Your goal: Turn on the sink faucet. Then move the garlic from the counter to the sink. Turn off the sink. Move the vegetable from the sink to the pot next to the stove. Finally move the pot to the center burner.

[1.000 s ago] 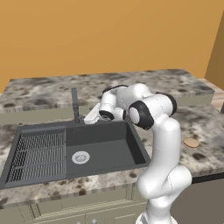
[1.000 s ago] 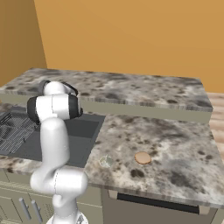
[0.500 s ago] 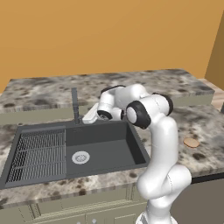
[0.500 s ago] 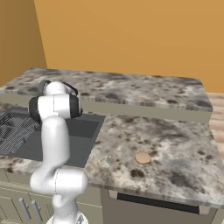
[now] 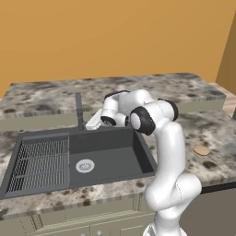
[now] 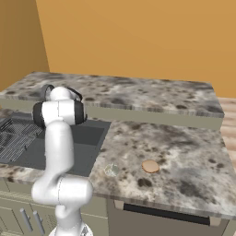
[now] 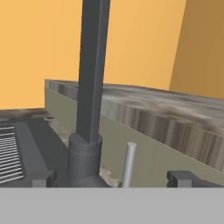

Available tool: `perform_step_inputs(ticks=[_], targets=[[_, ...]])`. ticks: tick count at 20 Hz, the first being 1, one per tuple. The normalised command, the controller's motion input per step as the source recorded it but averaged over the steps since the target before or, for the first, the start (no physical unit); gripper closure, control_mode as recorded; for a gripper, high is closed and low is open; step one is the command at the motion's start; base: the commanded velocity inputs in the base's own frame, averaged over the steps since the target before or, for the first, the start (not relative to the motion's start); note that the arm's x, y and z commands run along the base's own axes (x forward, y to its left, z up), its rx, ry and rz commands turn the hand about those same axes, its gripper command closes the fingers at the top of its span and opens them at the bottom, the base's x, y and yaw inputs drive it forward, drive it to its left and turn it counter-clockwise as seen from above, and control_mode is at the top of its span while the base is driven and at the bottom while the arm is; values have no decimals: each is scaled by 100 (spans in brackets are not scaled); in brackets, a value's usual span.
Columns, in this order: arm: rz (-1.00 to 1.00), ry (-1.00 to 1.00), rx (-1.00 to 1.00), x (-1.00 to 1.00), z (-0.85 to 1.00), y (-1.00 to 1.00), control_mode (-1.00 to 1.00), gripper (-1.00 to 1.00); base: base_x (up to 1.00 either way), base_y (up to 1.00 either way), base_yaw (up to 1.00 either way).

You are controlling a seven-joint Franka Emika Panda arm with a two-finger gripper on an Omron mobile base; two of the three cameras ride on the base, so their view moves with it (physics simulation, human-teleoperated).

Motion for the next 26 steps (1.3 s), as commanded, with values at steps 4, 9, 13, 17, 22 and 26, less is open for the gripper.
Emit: perform_step_inputs(ticks=[4, 9, 13, 17, 22, 26], targets=[[0, 0, 0, 12, -9, 12, -100, -100, 0, 0, 0], [1, 0, 0, 16, -5, 16, -100, -100, 0, 0, 0], [2, 0, 0, 19, -5, 16, -100, -100, 0, 0, 0], [3, 0, 0, 16, -6, 14, -100, 100, 0, 0, 0], [2, 0, 0, 13, -5, 17, -100, 100, 0, 0, 0], [2, 3, 0, 2, -4, 11, -100, 100, 0, 0, 0]])
